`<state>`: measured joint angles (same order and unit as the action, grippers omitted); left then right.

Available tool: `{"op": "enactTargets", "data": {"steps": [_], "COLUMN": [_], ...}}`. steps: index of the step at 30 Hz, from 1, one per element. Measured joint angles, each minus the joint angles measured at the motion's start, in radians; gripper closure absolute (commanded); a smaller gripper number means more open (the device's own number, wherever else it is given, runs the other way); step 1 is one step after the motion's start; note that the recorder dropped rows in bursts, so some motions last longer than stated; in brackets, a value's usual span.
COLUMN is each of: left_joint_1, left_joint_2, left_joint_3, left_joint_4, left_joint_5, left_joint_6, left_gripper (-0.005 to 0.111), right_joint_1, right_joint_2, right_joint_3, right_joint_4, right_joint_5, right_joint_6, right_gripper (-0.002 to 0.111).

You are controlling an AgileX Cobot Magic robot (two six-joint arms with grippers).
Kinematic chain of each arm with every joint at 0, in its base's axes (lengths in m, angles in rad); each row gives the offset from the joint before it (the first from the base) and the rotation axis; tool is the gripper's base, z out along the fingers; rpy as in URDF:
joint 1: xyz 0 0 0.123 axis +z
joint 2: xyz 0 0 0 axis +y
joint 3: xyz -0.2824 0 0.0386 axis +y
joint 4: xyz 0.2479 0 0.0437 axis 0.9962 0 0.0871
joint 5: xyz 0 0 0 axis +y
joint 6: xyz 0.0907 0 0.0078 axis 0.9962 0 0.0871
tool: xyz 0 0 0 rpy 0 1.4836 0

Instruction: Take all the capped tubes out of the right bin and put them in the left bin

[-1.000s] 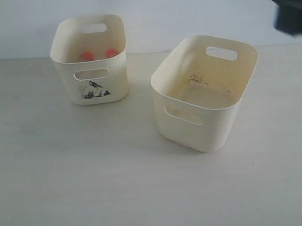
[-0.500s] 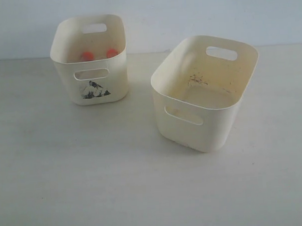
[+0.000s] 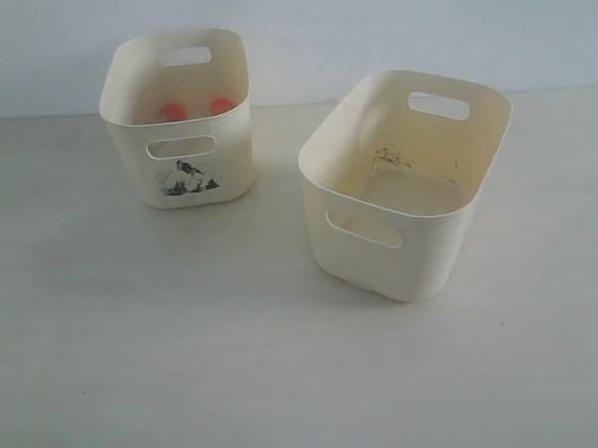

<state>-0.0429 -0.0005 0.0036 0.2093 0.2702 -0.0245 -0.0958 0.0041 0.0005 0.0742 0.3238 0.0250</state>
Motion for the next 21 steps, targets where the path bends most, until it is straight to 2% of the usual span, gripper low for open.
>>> {"op": "enactTargets", "data": {"steps": [11, 16, 21], "left_joint_1": [0.0, 0.0, 0.0], "left_joint_2": [0.0, 0.0, 0.0], "left_joint_3": [0.0, 0.0, 0.0], "left_joint_4": [0.0, 0.0, 0.0], "left_joint_5": [0.0, 0.0, 0.0], "left_joint_6": [0.0, 0.0, 0.0], "left_gripper": [0.102, 0.102, 0.102], "right_joint_1": [0.0, 0.089, 0.104], "right_joint_2": [0.0, 0.0, 0.0], "right_joint_3": [0.0, 0.0, 0.0], "right_joint_4": [0.023, 0.023, 0.026], "right_joint_5": [0.02, 0.025, 0.027], "right_joint_6": [-0.01, -0.01, -0.01], "right_gripper": [0.108, 0.108, 0.108]}}
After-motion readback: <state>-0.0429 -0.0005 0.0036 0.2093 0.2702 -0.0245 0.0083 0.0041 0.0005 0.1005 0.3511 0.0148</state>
